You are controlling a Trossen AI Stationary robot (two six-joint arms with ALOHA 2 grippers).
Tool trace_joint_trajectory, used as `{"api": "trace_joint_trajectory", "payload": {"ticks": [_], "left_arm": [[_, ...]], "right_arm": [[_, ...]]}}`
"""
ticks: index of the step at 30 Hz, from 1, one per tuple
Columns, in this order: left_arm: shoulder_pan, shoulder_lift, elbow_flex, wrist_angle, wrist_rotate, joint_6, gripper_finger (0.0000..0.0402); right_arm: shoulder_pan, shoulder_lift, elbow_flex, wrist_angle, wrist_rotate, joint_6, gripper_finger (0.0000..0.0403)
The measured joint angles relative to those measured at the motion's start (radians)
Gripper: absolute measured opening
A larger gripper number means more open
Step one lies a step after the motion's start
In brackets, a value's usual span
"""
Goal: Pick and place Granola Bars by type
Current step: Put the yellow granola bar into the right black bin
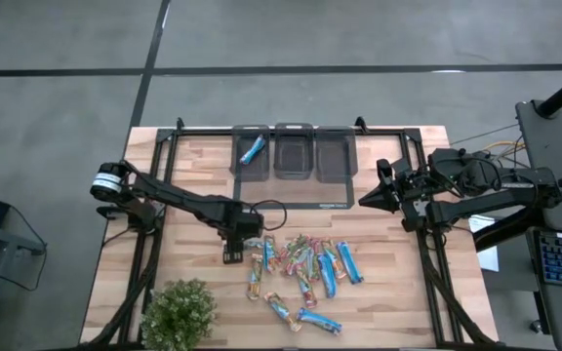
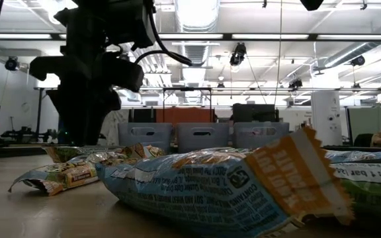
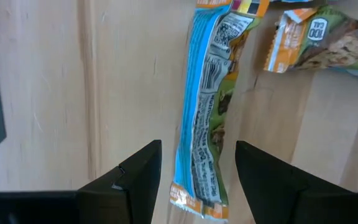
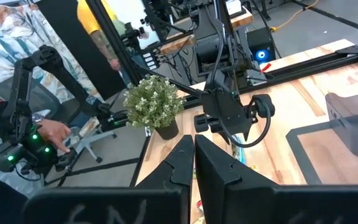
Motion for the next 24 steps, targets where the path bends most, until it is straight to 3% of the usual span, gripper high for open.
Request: {"api": "trace_joint_trajectory", "payload": {"ticks": [24], "left_arm": [[0.000, 0.000, -0.071, 0.077, 0.013, 0.000, 0.0188]], "right_arm": [[0.000, 0.000, 0.000, -0.007, 0.019, -0.008, 0.0008]]}}
